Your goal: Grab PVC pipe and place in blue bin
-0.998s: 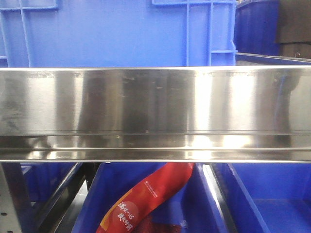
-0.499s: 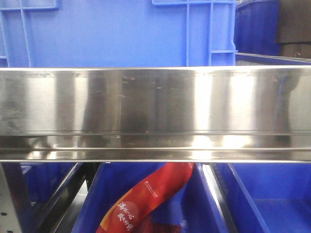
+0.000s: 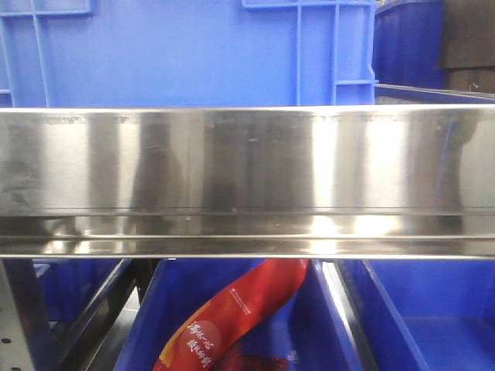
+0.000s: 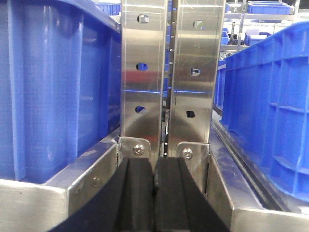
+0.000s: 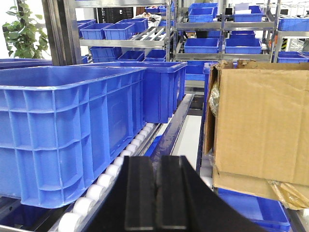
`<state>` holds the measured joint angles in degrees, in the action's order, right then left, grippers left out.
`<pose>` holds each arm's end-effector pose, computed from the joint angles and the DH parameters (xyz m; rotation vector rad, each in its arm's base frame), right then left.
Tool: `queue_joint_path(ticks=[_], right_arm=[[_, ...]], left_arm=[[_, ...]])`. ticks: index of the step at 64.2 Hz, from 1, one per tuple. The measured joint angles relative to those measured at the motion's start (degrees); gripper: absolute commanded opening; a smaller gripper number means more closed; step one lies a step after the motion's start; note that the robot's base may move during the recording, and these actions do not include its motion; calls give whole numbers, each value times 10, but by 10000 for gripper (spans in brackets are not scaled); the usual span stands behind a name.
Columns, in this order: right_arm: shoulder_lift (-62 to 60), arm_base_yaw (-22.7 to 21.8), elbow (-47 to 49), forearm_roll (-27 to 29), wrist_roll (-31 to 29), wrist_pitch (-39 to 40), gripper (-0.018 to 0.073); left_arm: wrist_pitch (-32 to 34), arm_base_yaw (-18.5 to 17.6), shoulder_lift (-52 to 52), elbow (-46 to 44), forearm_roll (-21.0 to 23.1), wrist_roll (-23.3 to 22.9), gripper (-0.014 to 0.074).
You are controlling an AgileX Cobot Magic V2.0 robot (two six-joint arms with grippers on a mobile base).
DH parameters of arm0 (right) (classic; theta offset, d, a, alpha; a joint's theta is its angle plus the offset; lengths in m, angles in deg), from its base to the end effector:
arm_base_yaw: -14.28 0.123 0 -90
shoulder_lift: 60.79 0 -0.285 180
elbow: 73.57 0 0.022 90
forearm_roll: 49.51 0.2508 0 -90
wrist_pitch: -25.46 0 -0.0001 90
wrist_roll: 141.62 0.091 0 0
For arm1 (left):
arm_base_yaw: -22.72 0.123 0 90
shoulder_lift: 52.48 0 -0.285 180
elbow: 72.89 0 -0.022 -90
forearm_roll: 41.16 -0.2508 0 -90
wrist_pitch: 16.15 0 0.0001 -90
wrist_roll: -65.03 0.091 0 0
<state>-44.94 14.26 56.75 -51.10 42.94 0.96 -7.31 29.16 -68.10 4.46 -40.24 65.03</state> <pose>0.0360 -0.0011 0.3246 0.0520 1.5704 0.0334 0.0672 0.0078 0.2179 -0.0961 1.4657 0.0803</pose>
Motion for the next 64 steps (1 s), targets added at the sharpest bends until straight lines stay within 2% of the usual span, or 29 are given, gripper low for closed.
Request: queue_joint_path(ticks=[21, 37, 64], right_arm=[[0, 0, 0, 0, 0, 0, -167], [0, 0, 0, 0, 0, 0, -167], [0, 0, 0, 0, 0, 0, -167]], left_arm=[[0, 0, 2, 0, 0, 0, -111], [-3, 0, 71, 0, 0, 0, -111], [2, 0, 76, 0, 0, 0, -111]])
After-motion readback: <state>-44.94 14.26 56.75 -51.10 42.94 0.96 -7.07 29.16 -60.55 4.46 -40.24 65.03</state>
